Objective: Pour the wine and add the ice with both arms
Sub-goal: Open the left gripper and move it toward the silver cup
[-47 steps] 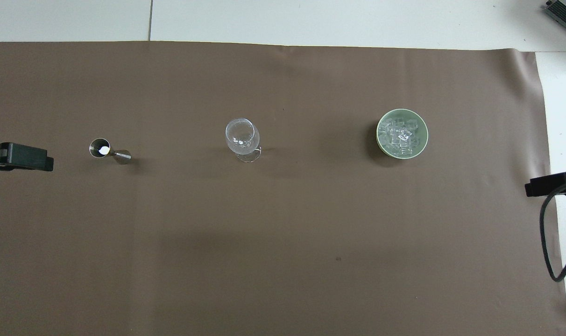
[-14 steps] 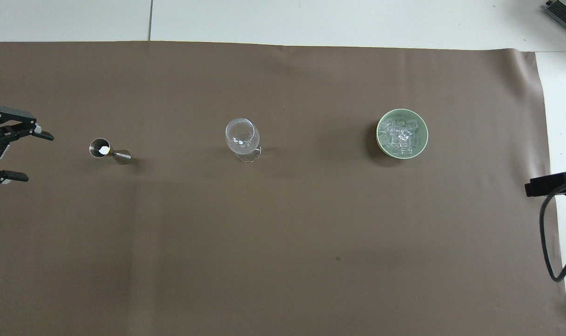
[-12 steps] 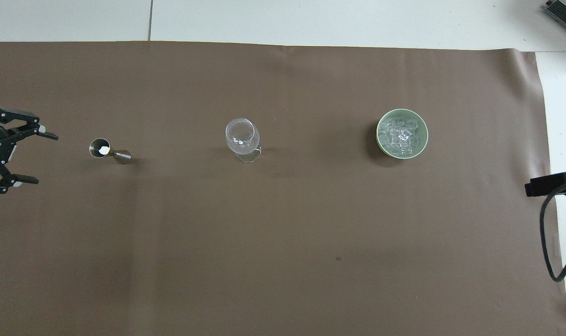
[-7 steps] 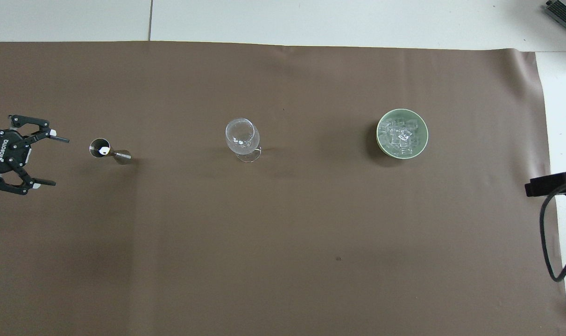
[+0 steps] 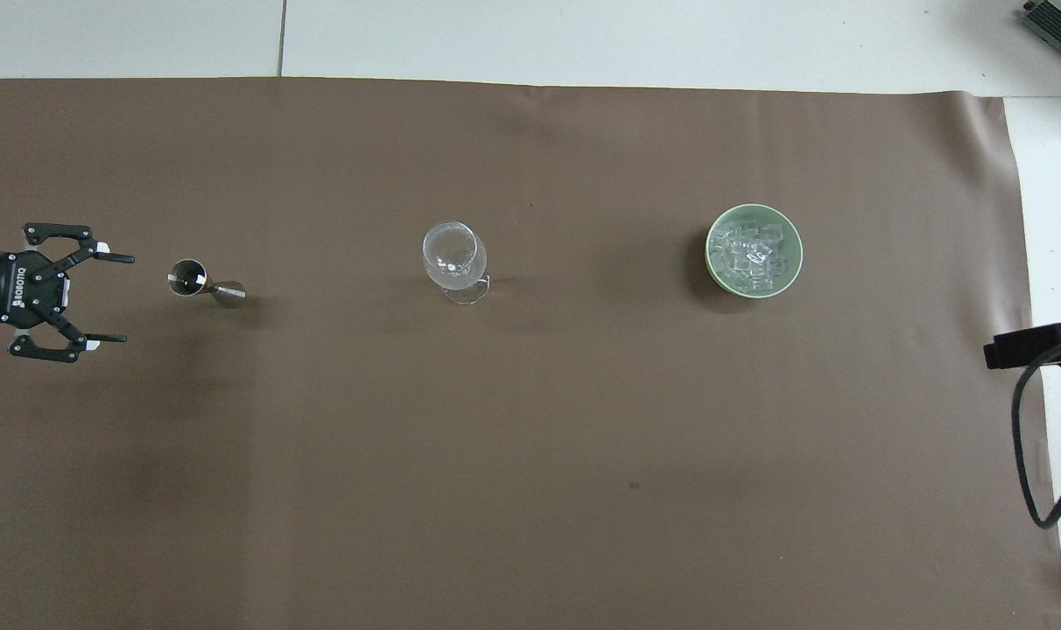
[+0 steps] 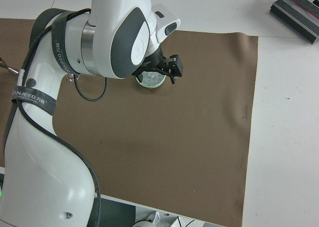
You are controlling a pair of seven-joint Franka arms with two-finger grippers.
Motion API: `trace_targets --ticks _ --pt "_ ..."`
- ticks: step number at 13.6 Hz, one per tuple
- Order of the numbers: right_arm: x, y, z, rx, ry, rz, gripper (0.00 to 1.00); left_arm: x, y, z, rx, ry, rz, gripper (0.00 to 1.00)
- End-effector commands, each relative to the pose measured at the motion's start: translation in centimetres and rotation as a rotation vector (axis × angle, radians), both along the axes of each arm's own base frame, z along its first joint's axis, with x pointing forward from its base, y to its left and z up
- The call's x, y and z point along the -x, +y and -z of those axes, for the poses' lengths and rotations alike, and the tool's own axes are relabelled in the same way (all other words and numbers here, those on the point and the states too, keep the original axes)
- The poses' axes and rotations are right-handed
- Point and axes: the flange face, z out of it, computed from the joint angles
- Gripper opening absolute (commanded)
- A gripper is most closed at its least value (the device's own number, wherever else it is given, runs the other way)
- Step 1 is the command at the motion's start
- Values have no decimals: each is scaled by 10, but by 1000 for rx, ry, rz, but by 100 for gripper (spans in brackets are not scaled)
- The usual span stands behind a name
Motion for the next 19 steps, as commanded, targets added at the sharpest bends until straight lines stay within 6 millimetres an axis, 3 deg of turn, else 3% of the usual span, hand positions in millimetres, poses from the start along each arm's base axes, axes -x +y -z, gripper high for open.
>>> trace_targets --ticks 1,4,6,8,12,17,19 --pt "1 -1 -2 -16 -13 -11 100 4 4 7 31 15 -88 100" --pt "0 -1 -1 -16 -12 -11 100 3 7 14 52 31 -113 100" --pt "1 0 -2 -15 -13 -13 100 2 15 33 96 67 -154 100" --pt "1 -1 -2 -16 -13 -11 100 1 16 40 109 75 -165 100" --pt "0 0 -1 -16 -12 -13 100 0 30 83 178 125 -224 100" --pt "0 -1 -1 -16 -12 -11 100 2 24 113 285 149 -324 100" --pt "1 -1 -2 -16 -13 -11 100 0 19 115 293 148 -327 100"
